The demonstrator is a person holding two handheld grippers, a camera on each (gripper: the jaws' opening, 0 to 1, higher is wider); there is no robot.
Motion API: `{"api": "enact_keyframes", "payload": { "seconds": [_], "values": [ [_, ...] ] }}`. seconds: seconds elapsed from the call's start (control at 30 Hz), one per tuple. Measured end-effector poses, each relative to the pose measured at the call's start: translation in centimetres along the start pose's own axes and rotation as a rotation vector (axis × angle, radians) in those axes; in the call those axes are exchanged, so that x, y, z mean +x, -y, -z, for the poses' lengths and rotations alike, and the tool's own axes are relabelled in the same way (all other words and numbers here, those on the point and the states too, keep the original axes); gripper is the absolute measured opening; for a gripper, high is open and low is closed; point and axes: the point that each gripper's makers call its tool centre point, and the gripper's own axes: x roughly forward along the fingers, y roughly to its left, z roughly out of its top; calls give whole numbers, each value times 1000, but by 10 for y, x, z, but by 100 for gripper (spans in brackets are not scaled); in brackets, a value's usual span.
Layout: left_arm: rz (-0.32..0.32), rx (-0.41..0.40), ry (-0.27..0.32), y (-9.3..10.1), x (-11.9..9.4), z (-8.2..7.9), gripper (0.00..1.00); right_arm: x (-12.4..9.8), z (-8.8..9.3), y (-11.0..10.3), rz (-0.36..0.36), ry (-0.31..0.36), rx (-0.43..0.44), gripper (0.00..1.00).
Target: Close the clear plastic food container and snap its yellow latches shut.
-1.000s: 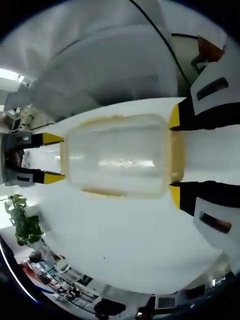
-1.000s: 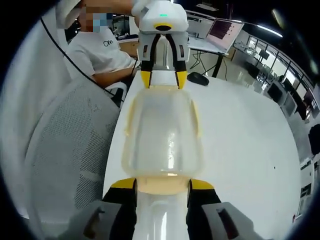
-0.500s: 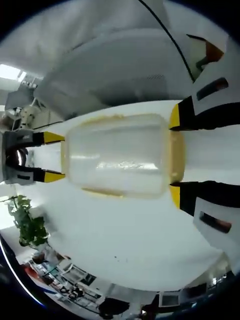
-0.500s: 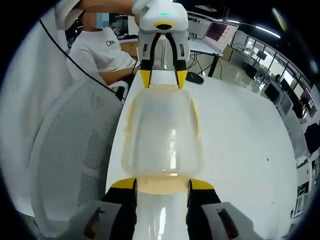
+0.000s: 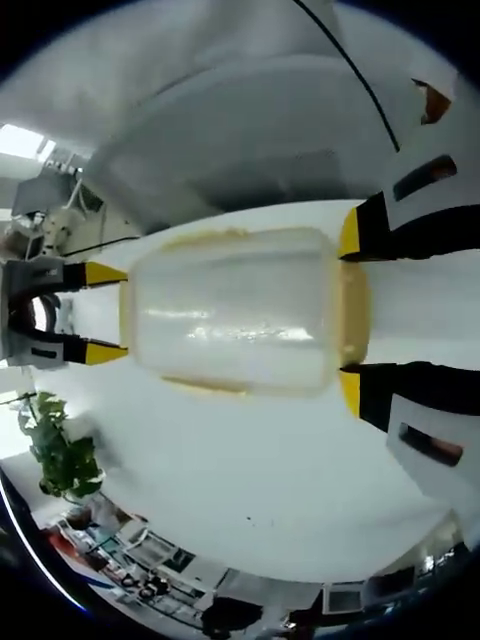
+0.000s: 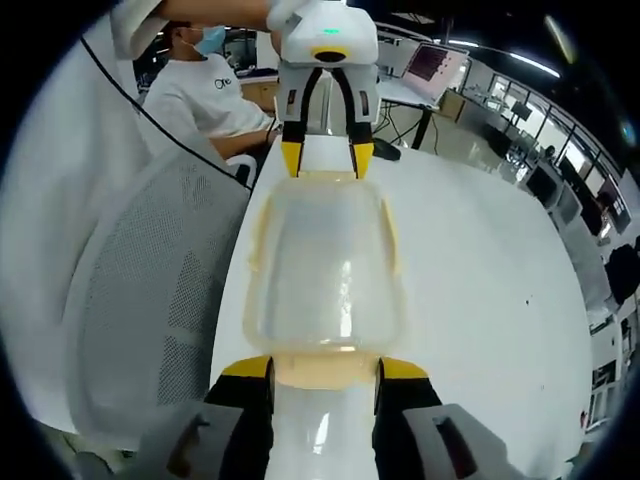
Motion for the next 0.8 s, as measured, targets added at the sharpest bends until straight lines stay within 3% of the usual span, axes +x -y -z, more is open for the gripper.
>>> {"api": "enact_keyframes", "payload": {
  "seconds": [0.8],
  "values": [
    [3,11,-5,-16,36,-49,37,-20,56,16,-1,-1,6,37]
  ]
}}
